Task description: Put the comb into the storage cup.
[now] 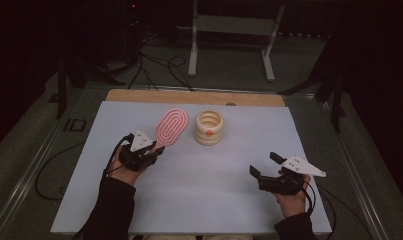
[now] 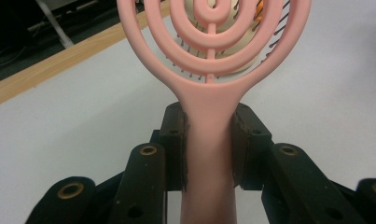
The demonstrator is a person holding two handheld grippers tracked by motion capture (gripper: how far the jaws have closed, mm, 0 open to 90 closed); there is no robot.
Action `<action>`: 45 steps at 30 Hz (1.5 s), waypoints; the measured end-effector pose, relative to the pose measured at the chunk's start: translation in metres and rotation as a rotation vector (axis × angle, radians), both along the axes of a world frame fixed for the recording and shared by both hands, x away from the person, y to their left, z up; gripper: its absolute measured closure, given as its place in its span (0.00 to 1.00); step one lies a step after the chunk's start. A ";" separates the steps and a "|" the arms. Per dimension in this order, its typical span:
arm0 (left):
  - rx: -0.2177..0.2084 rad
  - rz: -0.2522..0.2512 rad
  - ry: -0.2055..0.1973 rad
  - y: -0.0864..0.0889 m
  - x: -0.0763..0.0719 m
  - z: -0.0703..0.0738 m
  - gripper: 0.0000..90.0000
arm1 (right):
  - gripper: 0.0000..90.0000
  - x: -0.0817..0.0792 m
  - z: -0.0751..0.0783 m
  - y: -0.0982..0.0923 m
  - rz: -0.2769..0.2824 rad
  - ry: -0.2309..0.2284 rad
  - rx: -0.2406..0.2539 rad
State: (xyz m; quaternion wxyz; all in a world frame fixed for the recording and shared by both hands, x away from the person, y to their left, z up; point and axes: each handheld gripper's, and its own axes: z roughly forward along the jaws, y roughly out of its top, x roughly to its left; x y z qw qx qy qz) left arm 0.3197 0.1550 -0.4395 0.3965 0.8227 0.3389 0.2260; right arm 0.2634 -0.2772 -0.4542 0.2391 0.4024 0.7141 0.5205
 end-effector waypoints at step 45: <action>-0.010 -0.014 -0.031 -0.037 -0.011 0.003 0.78 | 0.09 0.034 0.029 0.070 0.143 0.047 0.042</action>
